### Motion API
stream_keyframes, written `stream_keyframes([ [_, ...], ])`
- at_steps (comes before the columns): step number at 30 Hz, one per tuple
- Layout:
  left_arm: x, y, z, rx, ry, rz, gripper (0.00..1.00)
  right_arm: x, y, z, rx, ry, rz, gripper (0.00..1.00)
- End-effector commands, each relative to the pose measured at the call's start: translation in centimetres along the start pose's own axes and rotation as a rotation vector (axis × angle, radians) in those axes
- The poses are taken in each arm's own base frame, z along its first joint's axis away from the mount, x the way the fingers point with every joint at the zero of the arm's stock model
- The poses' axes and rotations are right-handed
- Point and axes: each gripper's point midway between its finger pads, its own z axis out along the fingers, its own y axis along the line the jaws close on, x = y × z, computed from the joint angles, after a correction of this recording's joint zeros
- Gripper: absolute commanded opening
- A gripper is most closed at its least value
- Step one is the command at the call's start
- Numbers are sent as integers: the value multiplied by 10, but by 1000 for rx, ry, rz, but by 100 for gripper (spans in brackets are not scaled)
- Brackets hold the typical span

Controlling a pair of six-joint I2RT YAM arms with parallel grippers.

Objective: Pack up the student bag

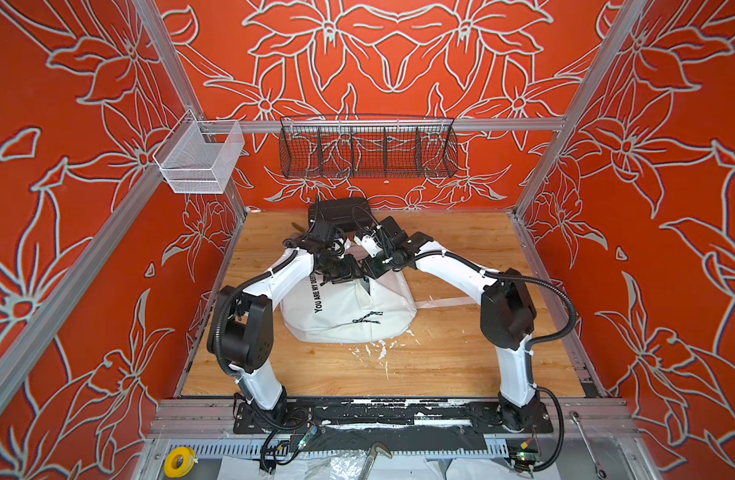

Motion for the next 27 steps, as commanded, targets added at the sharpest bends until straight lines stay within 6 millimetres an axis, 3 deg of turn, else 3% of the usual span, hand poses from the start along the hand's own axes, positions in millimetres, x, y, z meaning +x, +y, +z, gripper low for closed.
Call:
stream_keyframes([
  [1,-26,-17,-32,22,-121,53,51,-24,-16,-21,-30,-133,-84,29],
  [6,-50,-9,-48,74,-178,0,59,-30,-19,-31,-73,-238,-368,31],
  [11,-73,9,-36,84,-155,-70,62,-26,-13,-29,-122,-305,-677,36],
  [14,-83,15,-22,84,-123,-89,62,-43,-1,-48,-223,-371,-673,40],
  [16,-90,17,-12,94,-114,-98,65,-44,1,-48,-254,-353,-665,40],
  [19,-97,21,-1,98,-90,-120,67,-40,-19,-42,-155,-296,-640,38],
  [22,-99,25,10,90,-63,-142,67,-41,-21,-51,-120,-349,-686,37],
  [24,-100,26,17,84,-48,-155,67,-35,-19,-50,-120,-346,-770,37],
  [27,-101,25,29,86,-21,-183,67,-13,-23,-30,-127,-222,-853,33],
])
